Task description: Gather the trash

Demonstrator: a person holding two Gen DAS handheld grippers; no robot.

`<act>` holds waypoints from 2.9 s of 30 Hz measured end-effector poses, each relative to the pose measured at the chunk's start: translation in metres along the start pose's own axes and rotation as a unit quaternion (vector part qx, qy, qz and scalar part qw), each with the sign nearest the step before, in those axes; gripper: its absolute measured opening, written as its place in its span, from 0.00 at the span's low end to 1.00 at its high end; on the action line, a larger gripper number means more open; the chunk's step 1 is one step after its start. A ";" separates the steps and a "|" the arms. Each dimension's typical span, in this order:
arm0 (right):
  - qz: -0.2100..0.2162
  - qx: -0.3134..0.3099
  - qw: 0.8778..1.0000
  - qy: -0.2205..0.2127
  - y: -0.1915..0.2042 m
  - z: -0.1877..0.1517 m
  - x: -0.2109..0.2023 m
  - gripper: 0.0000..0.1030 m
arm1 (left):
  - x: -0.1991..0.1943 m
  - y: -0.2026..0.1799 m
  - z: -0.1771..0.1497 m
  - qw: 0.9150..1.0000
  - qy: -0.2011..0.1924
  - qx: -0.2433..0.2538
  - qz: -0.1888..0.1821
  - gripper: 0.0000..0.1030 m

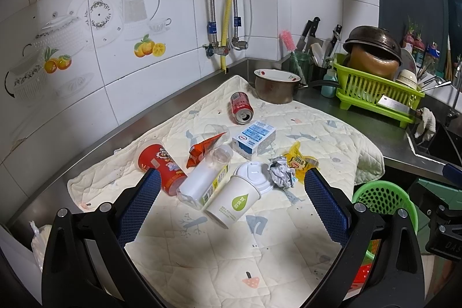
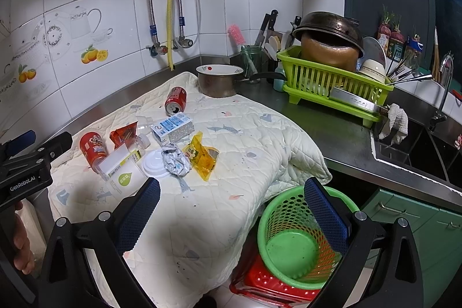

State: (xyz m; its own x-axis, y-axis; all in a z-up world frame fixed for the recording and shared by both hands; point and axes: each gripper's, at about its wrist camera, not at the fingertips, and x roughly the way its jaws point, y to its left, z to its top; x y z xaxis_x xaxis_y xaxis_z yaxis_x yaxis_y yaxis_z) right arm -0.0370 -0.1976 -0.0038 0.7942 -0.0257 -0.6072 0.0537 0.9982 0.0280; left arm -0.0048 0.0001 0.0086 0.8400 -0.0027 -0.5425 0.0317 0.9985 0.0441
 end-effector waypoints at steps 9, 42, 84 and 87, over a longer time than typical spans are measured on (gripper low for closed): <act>0.000 0.000 1.000 0.000 0.001 0.000 0.002 0.94 | -0.001 0.002 0.000 1.000 0.001 -0.001 0.002 0.95; 0.022 -0.016 1.000 0.007 0.012 0.000 0.024 0.94 | 0.012 0.014 0.000 1.000 0.016 -0.010 0.007 0.95; 0.137 -0.119 0.978 0.100 0.049 0.026 0.230 0.52 | 0.089 0.081 -0.040 0.993 0.104 -0.052 0.022 0.80; 0.136 -0.137 0.976 0.104 0.049 0.025 0.241 0.49 | 0.093 0.076 -0.039 0.993 0.106 -0.048 0.014 0.80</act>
State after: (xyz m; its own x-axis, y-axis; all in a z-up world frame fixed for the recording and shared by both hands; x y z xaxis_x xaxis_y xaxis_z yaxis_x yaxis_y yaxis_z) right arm 0.1721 -0.1561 -0.1288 0.6152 0.2251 -0.7556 -0.3284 0.9444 0.0140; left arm 0.0542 0.0779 -0.0712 0.7066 0.0255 -0.7072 -0.0496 0.9987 -0.0136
